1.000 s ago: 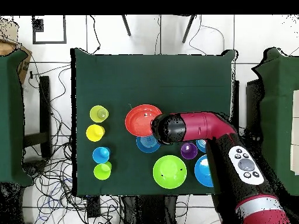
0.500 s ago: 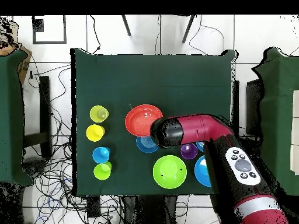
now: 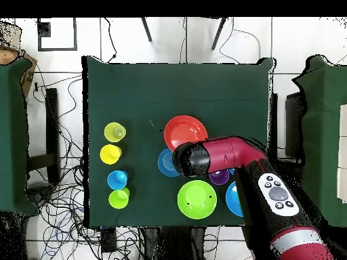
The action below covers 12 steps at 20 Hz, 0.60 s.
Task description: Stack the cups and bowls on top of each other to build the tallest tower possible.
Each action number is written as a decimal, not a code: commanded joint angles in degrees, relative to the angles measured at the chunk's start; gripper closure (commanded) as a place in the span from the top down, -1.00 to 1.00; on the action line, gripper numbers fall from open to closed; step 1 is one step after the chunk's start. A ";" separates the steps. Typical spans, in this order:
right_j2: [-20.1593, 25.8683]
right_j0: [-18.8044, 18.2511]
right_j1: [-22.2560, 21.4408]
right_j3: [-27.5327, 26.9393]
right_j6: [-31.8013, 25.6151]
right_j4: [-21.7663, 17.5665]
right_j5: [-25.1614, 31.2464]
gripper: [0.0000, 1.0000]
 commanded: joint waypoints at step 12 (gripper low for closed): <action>2.67 0.80 4.66 2.53 -5.85 -6.38 -3.59 1.00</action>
